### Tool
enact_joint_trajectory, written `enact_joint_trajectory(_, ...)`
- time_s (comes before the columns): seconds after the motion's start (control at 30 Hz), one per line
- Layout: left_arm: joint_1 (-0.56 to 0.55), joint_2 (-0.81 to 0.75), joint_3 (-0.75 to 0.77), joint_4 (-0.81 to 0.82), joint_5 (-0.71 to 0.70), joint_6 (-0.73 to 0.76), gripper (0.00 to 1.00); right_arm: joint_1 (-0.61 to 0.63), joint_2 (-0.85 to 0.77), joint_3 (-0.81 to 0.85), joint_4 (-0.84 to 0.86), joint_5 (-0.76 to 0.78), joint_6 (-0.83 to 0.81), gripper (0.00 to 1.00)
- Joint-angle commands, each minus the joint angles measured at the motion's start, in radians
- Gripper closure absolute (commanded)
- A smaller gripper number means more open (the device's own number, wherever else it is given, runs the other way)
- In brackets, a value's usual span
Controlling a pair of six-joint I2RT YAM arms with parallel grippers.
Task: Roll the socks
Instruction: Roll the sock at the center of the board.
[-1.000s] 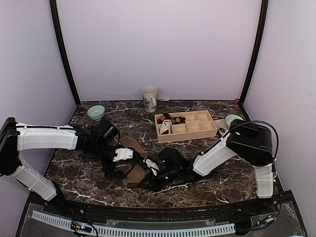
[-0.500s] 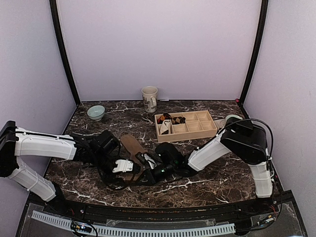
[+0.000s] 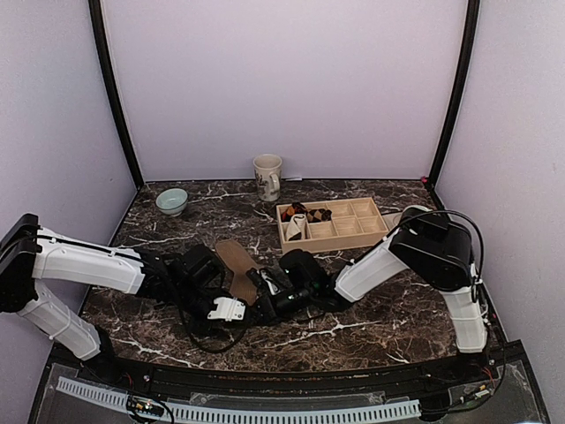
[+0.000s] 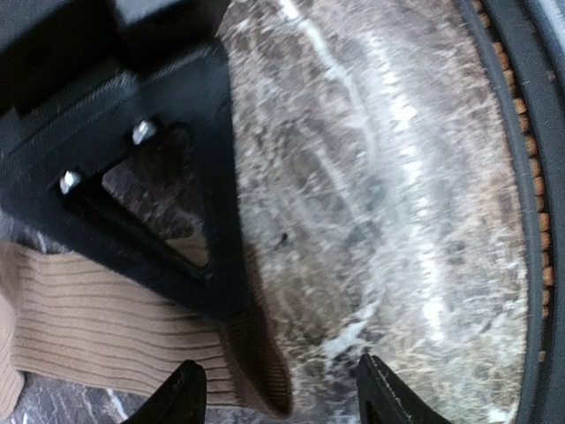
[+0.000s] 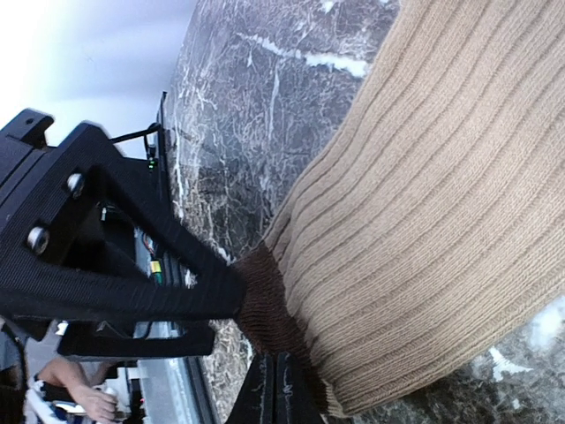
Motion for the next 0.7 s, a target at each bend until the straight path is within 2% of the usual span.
enact_joint_trajectory(0.0,-0.004,0.010,-0.033,0.087,-0.103,0.008,0.40,-0.019,0.063,-0.041,-0.048,-0.016,0.042,1.00)
enact_joint_trajectory(0.17,-0.006,0.039,-0.046,0.099,-0.120,0.020,0.51,-0.024,0.078,-0.055,0.004,-0.049,0.088,1.00)
enact_joint_trajectory(0.23,-0.006,0.043,-0.054,0.118,-0.127,0.023,0.60,-0.024,0.084,-0.050,0.009,-0.052,0.091,1.00)
enact_joint_trajectory(0.3,-0.006,0.045,-0.056,0.127,-0.125,0.022,0.78,-0.024,0.083,-0.057,0.030,-0.052,0.101,1.00)
enact_joint_trajectory(0.33,-0.006,0.049,-0.054,0.128,-0.125,0.017,0.93,-0.024,0.081,-0.059,0.034,-0.051,0.101,1.00)
enact_joint_trajectory(0.37,-0.006,0.053,-0.051,0.127,-0.128,0.009,1.00,-0.024,0.078,-0.059,0.033,-0.044,0.091,1.00)
enact_joint_trajectory(0.43,-0.006,0.059,-0.044,0.115,-0.118,0.003,1.00,-0.024,0.058,-0.066,0.015,-0.008,0.053,1.00)
enact_joint_trajectory(0.47,-0.006,0.059,-0.044,0.111,-0.109,0.004,1.00,-0.024,0.038,-0.074,0.000,0.024,0.026,0.97)
enact_joint_trajectory(0.5,-0.005,0.054,-0.048,0.111,-0.103,0.007,1.00,-0.023,0.011,-0.098,-0.003,0.065,-0.002,0.82)
enact_joint_trajectory(0.53,-0.004,0.046,-0.055,0.111,-0.096,0.012,1.00,-0.023,-0.044,-0.126,-0.002,0.123,-0.027,0.50)
enact_joint_trajectory(0.57,-0.004,0.044,-0.059,0.109,-0.090,0.016,1.00,-0.021,-0.090,-0.160,0.014,0.177,-0.052,0.09)
enact_joint_trajectory(0.6,-0.003,0.041,-0.059,0.102,-0.079,0.020,1.00,-0.020,-0.142,-0.195,0.029,0.238,-0.078,0.02)
enact_joint_trajectory(0.67,-0.002,0.042,-0.055,0.085,-0.065,0.024,1.00,-0.014,-0.262,-0.271,0.065,0.371,-0.136,0.01)
